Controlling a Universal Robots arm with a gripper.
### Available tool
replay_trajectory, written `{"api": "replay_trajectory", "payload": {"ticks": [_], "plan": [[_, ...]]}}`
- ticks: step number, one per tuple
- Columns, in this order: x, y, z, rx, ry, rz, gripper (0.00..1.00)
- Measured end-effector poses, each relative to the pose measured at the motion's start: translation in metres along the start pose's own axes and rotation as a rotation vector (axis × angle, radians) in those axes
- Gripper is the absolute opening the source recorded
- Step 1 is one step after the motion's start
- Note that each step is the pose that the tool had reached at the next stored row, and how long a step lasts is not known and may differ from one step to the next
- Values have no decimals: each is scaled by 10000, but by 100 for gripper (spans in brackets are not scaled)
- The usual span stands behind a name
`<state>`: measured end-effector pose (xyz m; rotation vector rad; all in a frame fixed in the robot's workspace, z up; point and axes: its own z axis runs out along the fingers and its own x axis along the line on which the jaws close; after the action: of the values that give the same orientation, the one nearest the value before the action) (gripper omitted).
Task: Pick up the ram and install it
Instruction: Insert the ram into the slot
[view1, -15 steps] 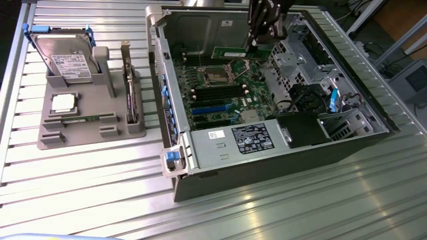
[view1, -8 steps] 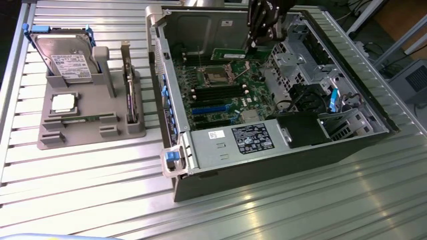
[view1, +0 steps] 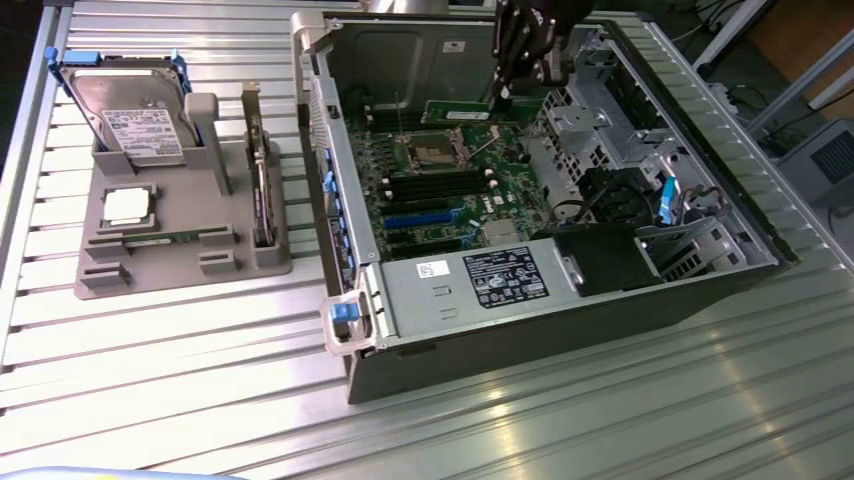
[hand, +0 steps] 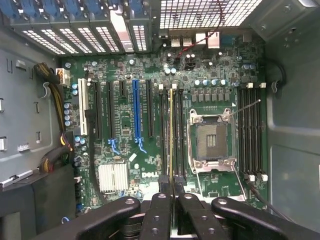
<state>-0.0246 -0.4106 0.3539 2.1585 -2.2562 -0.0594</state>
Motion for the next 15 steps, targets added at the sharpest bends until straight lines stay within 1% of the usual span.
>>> {"api": "replay_trajectory", "payload": {"ticks": [15], "plan": [[1, -4, 87, 0, 0, 0, 12]]}}
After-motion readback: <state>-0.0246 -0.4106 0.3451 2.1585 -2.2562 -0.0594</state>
